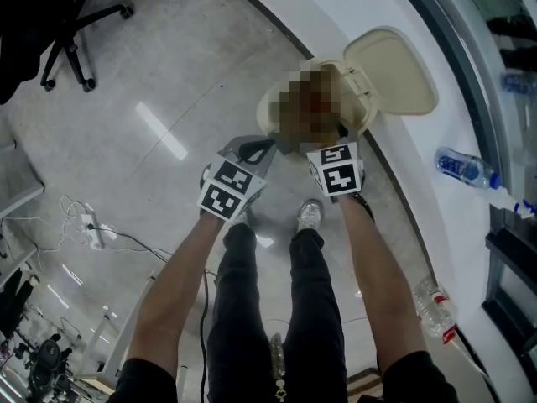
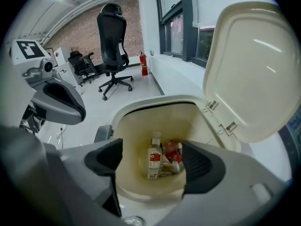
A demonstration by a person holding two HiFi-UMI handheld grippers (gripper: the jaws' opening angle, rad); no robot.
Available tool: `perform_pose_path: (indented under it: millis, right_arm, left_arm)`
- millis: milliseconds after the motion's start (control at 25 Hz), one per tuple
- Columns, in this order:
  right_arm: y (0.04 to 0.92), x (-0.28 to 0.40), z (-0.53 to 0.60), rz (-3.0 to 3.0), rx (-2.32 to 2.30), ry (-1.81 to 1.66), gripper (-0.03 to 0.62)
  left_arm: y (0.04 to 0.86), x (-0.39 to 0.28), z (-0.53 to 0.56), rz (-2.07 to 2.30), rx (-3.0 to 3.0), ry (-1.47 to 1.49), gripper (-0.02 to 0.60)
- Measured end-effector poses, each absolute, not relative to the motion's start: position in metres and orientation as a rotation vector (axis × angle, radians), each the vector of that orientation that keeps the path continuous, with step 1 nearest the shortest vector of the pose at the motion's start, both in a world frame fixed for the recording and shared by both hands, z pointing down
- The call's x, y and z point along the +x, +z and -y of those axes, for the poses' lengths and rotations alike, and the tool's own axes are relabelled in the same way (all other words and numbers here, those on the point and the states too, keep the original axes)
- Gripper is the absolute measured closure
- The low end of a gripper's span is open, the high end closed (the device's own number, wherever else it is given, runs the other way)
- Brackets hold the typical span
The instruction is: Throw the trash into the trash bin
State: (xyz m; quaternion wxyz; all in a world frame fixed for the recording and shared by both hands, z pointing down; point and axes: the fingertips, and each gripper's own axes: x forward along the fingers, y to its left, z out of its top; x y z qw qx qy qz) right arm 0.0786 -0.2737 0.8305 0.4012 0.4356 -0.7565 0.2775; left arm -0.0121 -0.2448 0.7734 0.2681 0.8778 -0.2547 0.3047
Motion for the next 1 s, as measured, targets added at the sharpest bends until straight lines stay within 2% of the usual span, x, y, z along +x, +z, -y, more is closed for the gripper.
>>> perform_pose_path:
  millis: [280,360,480,520,1000]
  right_arm:
    - [0.804,0.084,0.275,2.011,1.126,0.66,0.224]
    - [0.79,0.088,0.275,2.042,1.149,0.645,0.33]
    - [0.77,0.101,0.273,2.06,1.197,0.607,0.542]
    - [0.763,0.107,0.272,2.066,1.213,0.599,0.58]
    - [0.611,0.18,0.319,2.226,1.495,0.43,0.592]
  left_arm:
    - [0.771,-0.002,0.25,0.701,2.376,0.841,0.575]
    - [0.771,0.001,0.251,0.707,2.376,0.849,0.575]
    - [0.769,0.008,0.25,0.712,2.373,0.864,0.574]
    - [0.769,0.01,0.25,0.712,2.372,0.869,0.575]
    - [0.76,0.025,0.249,0.717,2.366,0.933,0.575]
